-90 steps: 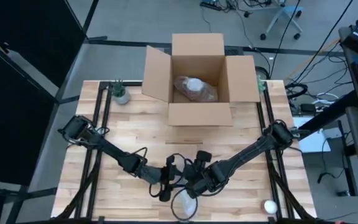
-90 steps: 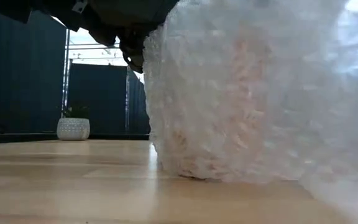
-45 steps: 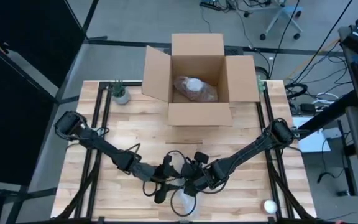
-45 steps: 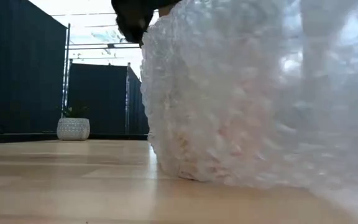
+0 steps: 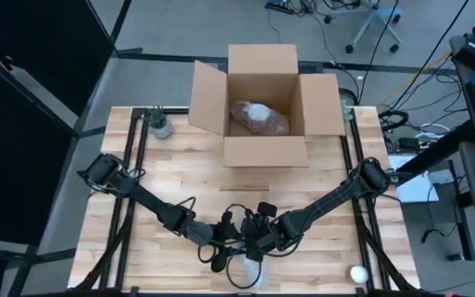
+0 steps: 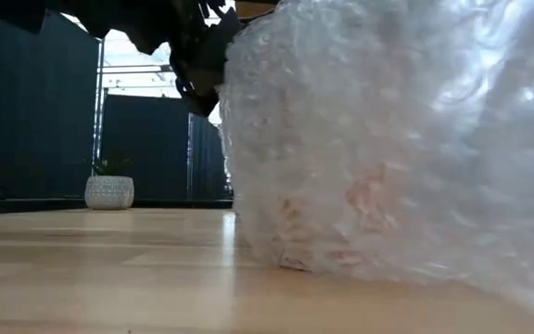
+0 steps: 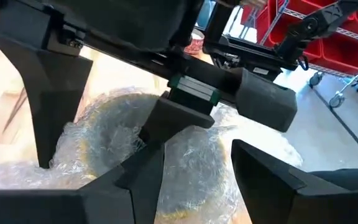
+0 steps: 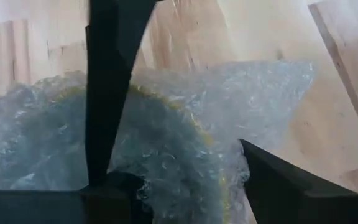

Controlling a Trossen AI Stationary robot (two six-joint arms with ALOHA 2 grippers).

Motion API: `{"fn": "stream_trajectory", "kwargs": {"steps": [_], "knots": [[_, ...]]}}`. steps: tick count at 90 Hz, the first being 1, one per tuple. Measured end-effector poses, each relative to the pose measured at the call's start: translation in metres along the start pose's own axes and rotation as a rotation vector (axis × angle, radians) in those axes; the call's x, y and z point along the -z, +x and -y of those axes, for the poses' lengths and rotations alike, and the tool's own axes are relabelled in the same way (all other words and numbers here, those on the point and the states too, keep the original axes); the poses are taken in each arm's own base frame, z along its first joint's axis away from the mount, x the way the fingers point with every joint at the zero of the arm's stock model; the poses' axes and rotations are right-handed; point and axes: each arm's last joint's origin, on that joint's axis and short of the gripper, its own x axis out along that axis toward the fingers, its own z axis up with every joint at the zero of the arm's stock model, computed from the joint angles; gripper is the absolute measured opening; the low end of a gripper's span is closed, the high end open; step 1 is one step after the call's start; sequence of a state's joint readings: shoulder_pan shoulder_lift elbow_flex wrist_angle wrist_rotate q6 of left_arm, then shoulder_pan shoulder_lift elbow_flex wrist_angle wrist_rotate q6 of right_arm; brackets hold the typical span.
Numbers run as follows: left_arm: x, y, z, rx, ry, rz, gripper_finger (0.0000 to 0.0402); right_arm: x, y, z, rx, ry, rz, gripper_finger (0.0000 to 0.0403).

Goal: Wrap mug
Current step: Wrap the orange patterned mug with the transparent bubble wrap

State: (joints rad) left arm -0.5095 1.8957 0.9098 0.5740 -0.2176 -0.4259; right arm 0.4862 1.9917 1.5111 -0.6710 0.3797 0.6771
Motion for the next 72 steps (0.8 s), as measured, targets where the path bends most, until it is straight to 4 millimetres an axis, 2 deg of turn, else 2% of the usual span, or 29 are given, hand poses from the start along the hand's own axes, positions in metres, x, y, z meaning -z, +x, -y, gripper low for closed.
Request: {"fn": "stream_trajectory", "kwargs": {"steps": [18,28,40,58,65,72], "knots": [[-0.003,0.0,0.001,0.018,0.011,0.036,0.0178,-0.02,-0.039,0.004,-0.018,-0.01,-0.016,0.0187],[-0.003,0.0,0.0,0.015,0.009,0.037,0.0178,-0.023,-0.053,0.004,-0.064,-0.025,-0.072,0.0187],[-0.004,0.0,0.0,0.016,0.007,0.041,0.0178,-0.026,-0.069,0.004,-0.086,0.059,-0.137,0.0187],[-0.004,0.0,0.0,0.015,0.005,0.043,0.0178,-0.019,-0.063,0.009,-0.022,0.187,-0.173,0.0187],[-0.004,0.0,0.0,0.015,0.005,0.044,0.0178,-0.018,-0.05,0.007,-0.028,0.201,-0.151,0.0187],[-0.004,0.0,0.0,0.015,0.006,0.043,0.0178,-0.013,-0.028,0.004,-0.048,0.21,-0.174,0.0187]]}}
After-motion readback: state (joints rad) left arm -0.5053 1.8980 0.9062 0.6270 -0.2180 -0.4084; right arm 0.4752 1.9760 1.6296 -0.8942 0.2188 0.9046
